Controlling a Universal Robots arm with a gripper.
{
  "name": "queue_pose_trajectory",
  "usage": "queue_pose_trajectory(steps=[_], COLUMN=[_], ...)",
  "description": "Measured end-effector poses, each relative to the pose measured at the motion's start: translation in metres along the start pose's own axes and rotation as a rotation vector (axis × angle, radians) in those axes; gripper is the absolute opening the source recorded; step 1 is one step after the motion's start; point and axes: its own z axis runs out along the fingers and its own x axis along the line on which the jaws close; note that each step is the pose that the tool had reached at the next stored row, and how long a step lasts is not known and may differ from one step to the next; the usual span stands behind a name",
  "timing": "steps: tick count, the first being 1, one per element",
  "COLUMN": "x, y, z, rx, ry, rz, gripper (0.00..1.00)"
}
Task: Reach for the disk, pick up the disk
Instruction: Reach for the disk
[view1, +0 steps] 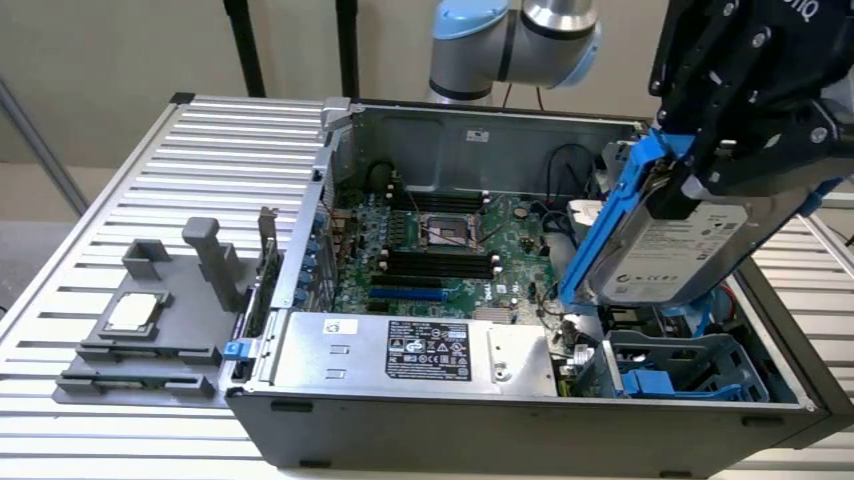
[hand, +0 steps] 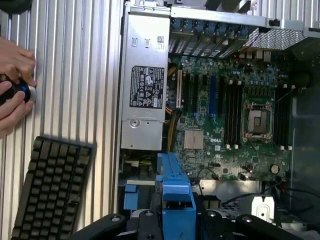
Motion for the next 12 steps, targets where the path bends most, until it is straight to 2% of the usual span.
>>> queue_pose_trajectory(steps=[9, 12], x=[0.01, 0.012], y=[-0.0406, -0.053], z=[0.0008, 0.0007], rx=[-0.0002, -0.0011], ry=[0.0008, 0.0045], rz=[0.0, 0.0], gripper=[0.33, 0.33])
